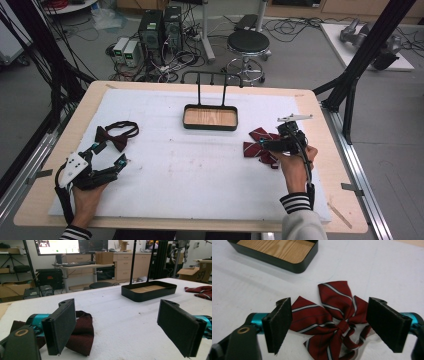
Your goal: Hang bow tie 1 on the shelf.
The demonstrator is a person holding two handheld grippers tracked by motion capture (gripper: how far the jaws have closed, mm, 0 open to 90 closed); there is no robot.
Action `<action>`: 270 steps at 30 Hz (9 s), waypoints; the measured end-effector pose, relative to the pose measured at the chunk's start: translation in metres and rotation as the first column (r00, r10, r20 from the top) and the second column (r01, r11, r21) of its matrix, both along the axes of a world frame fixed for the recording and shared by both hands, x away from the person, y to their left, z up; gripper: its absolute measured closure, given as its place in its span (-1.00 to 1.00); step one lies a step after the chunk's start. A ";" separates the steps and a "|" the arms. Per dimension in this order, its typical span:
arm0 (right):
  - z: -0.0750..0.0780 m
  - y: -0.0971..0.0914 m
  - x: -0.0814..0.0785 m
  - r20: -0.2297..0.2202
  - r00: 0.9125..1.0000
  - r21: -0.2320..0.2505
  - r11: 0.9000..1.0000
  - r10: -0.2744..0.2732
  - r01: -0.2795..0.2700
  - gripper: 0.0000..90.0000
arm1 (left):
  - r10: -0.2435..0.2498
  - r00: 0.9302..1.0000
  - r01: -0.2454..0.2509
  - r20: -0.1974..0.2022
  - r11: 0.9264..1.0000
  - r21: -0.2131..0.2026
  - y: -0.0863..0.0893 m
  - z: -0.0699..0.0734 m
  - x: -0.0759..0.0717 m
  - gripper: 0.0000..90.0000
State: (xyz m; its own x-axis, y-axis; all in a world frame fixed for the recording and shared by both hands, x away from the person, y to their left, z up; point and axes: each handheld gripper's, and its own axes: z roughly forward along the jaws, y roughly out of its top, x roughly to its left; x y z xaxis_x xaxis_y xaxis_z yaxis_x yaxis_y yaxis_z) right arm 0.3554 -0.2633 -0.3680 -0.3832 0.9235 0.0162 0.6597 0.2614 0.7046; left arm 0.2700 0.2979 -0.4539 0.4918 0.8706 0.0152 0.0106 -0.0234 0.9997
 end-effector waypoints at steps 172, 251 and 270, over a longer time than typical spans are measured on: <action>0.090 0.079 0.036 0.366 0.907 0.193 0.936 0.209 -0.293 0.65 | 0.004 1.000 -0.004 -0.004 1.000 -0.002 0.000 0.000 0.001 -0.64; 0.095 0.021 0.100 0.314 0.945 0.101 0.987 0.090 -0.127 0.65 | 0.002 1.000 -0.002 0.003 1.000 0.001 0.000 0.000 0.000 -0.64; 0.077 0.021 0.097 0.282 0.944 -0.021 0.985 0.172 -0.173 0.65 | 0.004 1.000 -0.004 0.005 1.000 0.002 0.000 0.000 -0.001 -0.64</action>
